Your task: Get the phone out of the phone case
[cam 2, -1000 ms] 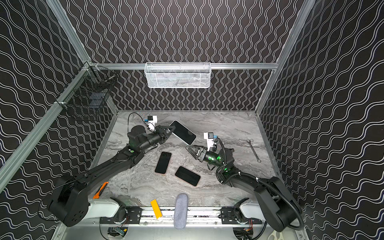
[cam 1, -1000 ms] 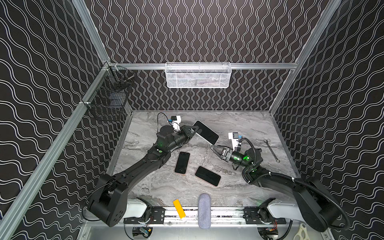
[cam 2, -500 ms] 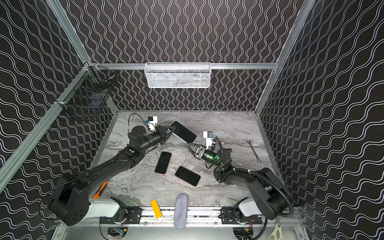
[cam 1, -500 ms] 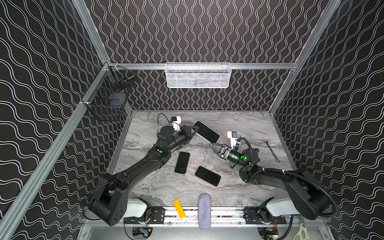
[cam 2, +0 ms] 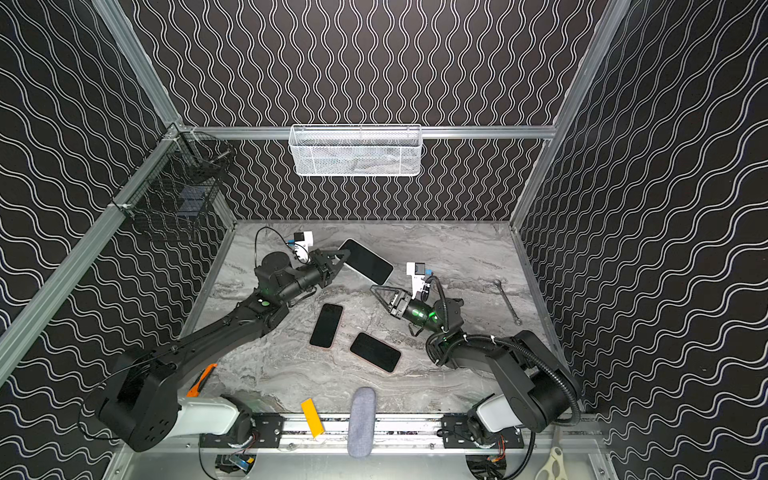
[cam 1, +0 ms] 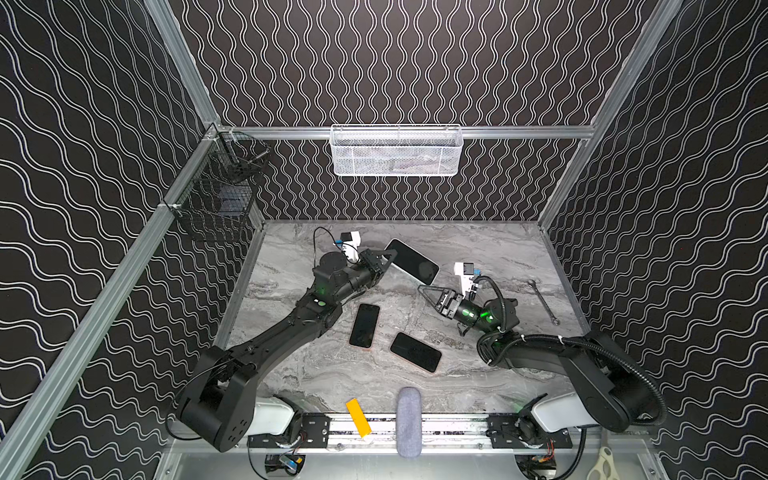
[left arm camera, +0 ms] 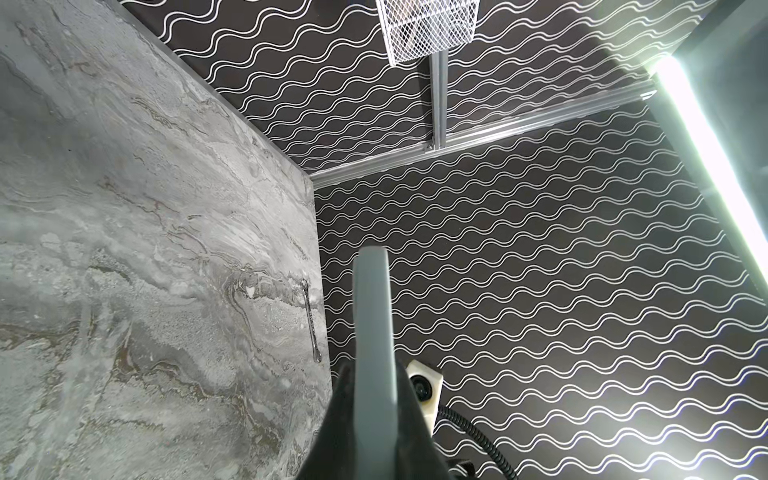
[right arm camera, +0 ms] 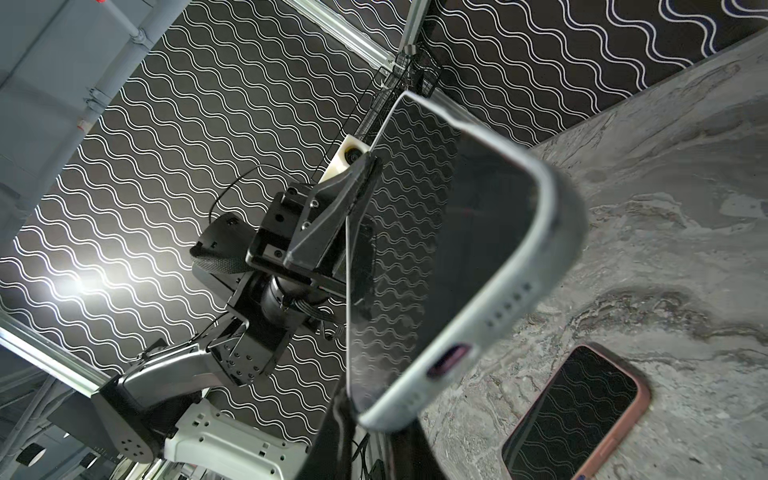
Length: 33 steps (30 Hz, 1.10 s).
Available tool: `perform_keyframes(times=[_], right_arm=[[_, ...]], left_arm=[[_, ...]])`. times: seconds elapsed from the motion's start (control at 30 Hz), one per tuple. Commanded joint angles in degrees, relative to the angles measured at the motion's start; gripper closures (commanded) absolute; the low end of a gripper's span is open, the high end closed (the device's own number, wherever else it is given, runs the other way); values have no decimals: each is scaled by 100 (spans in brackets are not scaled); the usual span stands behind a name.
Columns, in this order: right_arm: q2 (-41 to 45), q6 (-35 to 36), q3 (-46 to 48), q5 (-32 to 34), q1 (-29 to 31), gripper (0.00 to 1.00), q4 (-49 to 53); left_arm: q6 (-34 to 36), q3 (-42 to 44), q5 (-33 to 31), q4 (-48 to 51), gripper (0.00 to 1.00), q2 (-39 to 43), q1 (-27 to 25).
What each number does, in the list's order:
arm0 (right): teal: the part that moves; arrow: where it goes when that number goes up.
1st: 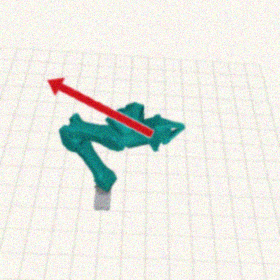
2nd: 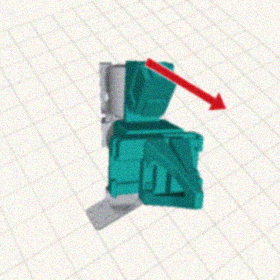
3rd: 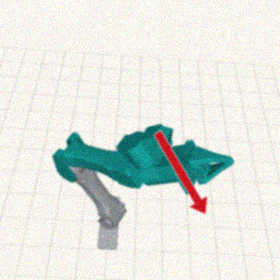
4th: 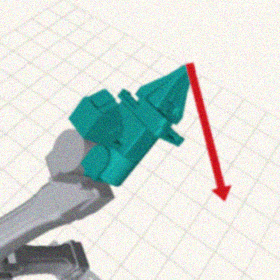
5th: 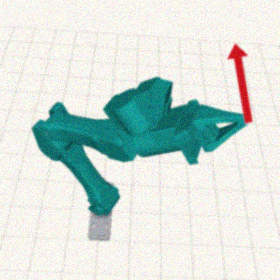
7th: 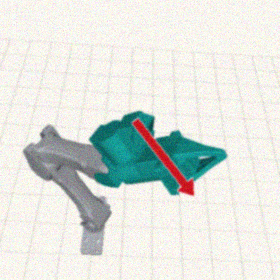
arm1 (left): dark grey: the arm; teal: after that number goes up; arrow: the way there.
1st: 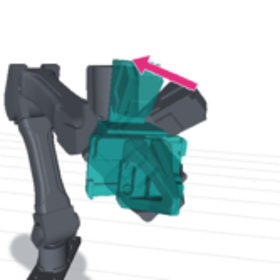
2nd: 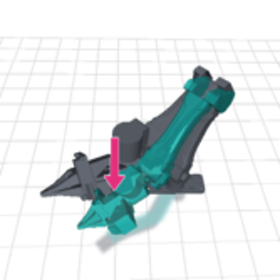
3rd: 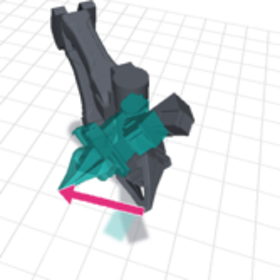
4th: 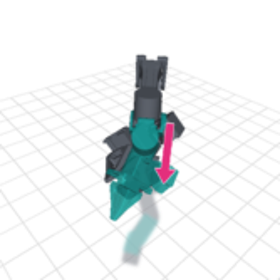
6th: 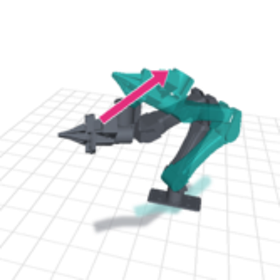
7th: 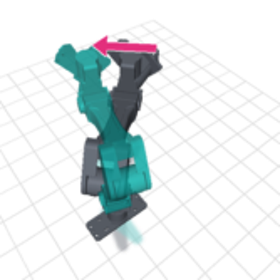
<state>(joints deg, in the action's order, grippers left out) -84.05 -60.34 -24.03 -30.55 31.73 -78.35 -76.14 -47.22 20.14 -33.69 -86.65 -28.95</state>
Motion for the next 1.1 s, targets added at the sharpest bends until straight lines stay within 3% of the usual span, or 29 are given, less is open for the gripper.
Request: perform_keyframes(times=[0.0, 0.2, 0.33, 0.43, 0.57, 0.77, 1.07], right_arm=[[-8, 101, -50, 201, 0, 91, -176], [148, 529, -101, 206, 0, 92, 315], [200, 454, -34, 21, 0, 65, 48], [158, 249, 29, -136, 0, 60, -412], [23, -142, 65, -146, 0, 61, -896], [-119, -261, -14, -85, 0, 76, -924], [219, -98, 196, 157, 9, 76, -559]], left_arm=[[-185, 20, 260, -314, 100, -27, -54], [-352, 20, 350, -360, 100, 6, -113], [-324, 80, 316, -378, 100, 34, -116], [-300, 81, 347, -397, 100, 9, -113], [-331, 82, 389, -443, 100, -45, -115], [-345, 81, 378, -479, 100, -18, -111], [-331, -1, 271, -534, 100, -123, -113]])
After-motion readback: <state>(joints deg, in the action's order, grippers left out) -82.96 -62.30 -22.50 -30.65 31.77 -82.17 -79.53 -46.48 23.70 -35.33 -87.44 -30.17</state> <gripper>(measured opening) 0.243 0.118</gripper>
